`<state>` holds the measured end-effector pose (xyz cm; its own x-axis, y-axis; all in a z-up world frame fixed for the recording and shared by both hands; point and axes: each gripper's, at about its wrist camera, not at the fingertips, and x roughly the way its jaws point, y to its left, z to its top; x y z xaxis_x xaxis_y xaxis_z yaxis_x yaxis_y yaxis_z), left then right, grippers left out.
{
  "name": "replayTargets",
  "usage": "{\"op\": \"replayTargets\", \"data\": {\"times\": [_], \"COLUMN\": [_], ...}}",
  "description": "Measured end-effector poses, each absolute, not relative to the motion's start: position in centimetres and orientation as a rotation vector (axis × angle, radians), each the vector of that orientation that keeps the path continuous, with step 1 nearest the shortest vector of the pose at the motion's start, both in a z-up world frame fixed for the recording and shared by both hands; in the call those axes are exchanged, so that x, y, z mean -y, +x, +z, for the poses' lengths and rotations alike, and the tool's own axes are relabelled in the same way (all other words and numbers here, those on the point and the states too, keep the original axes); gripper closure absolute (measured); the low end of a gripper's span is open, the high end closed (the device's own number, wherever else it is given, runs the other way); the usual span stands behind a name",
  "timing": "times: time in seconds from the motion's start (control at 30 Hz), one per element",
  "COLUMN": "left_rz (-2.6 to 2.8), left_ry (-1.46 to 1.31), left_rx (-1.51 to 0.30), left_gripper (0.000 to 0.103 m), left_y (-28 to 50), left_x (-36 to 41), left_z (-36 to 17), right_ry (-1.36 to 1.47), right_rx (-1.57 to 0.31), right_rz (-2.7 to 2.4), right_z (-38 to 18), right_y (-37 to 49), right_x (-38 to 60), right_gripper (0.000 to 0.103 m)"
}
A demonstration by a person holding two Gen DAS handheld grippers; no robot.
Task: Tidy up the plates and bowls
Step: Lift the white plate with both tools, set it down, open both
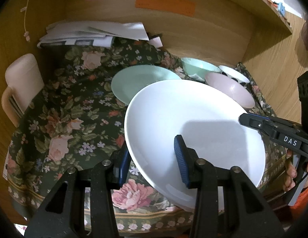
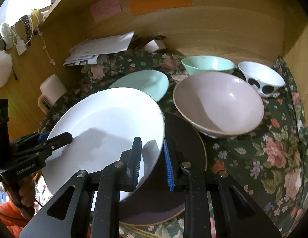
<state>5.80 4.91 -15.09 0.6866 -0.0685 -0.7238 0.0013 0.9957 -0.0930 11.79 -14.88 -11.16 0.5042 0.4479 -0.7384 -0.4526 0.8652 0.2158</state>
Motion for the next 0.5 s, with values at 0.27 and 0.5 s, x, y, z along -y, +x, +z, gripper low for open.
{"op": "replayTargets", "data": {"times": [0.27,0.5], "left_rz": [-0.032,-0.038], "left_ry": [-0.086,-0.103], "left_rx": [-0.866,-0.897], "left_gripper": [0.061,0.060], "left_y": [6.3,6.8], "left_x": [-3.6,-2.7], "left_z": [-16.7,-18.1], "right_ry": [0.020,0.024], "right_rx": [-0.942,-0.975], "right_rz": [0.541,0.539], "right_z": [-12.9,-13.5], "right_y": [12.1,12.3], "right_x": [16.3,17.4], "right_gripper": [0.083,0.083]}}
